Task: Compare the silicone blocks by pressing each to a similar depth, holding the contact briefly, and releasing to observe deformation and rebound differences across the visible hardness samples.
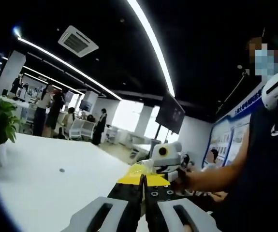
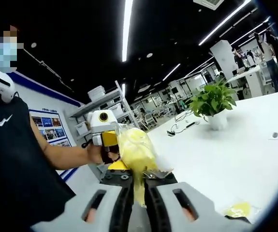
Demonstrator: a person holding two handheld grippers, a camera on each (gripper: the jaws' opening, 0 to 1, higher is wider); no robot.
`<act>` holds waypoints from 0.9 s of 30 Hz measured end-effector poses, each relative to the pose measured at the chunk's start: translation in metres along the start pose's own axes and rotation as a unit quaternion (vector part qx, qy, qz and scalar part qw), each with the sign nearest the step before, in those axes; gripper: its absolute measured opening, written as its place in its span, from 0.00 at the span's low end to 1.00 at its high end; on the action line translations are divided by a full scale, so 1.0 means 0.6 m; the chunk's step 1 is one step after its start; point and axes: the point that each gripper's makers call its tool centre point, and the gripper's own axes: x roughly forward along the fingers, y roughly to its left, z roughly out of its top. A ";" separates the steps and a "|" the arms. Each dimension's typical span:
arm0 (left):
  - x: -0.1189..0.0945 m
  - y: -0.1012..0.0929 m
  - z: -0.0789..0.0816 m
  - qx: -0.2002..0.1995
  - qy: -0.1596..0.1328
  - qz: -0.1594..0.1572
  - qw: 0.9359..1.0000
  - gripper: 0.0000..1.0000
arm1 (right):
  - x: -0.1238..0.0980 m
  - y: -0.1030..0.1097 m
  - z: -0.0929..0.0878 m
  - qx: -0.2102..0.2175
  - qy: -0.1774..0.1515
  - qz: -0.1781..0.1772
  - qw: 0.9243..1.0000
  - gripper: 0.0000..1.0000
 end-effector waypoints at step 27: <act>0.011 -0.009 -0.021 0.038 0.007 0.033 0.999 0.00 | -0.020 0.004 -0.020 0.026 0.015 0.000 1.000 0.04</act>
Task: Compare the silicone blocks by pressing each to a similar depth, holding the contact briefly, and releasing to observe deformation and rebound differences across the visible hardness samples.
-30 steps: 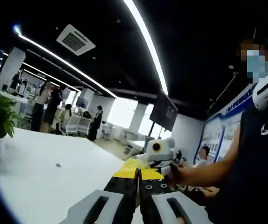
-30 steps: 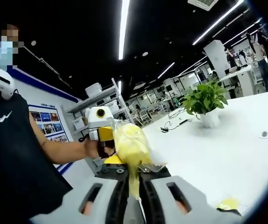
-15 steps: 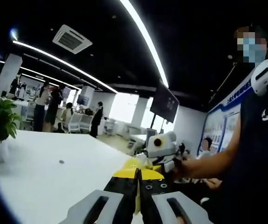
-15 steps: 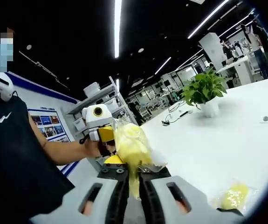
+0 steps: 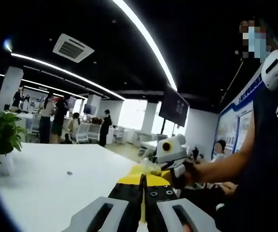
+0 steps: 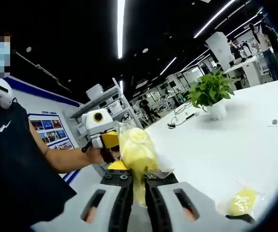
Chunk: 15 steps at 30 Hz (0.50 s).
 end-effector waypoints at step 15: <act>-0.001 0.016 -0.004 0.003 0.004 -0.009 1.000 0.00 | 0.011 -0.010 0.000 -0.003 -0.005 -0.013 1.000 0.02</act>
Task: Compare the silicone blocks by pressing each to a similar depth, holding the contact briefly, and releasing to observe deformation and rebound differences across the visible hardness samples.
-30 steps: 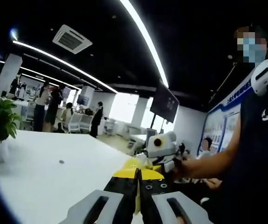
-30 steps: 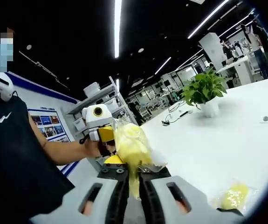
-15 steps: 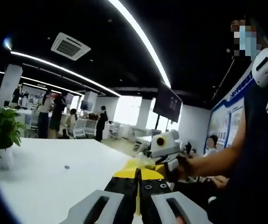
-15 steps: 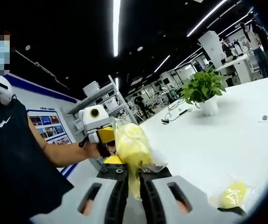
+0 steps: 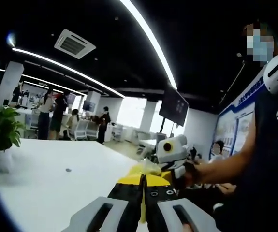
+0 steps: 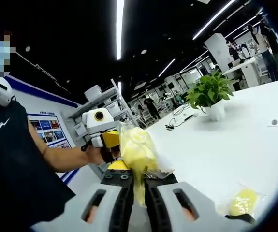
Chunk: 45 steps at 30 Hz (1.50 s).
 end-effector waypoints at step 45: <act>-0.017 0.083 0.072 -0.127 -0.076 0.023 0.989 0.00 | -0.047 -0.122 0.082 -0.218 -0.035 -0.223 0.949 0.96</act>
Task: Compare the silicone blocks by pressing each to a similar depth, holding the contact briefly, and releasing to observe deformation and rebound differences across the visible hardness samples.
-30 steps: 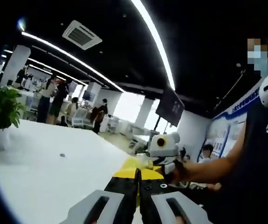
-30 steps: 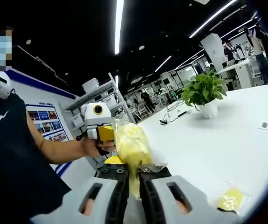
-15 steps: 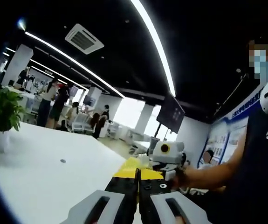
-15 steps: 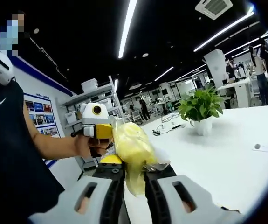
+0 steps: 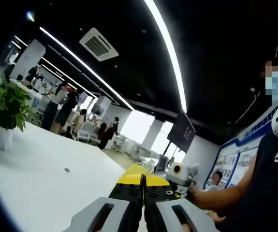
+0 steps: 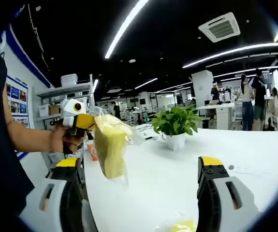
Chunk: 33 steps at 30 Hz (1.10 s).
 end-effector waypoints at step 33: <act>-0.021 0.139 -0.110 -0.138 0.000 0.081 0.987 0.00 | -0.212 -0.091 -0.240 0.056 0.082 -0.205 0.974 0.96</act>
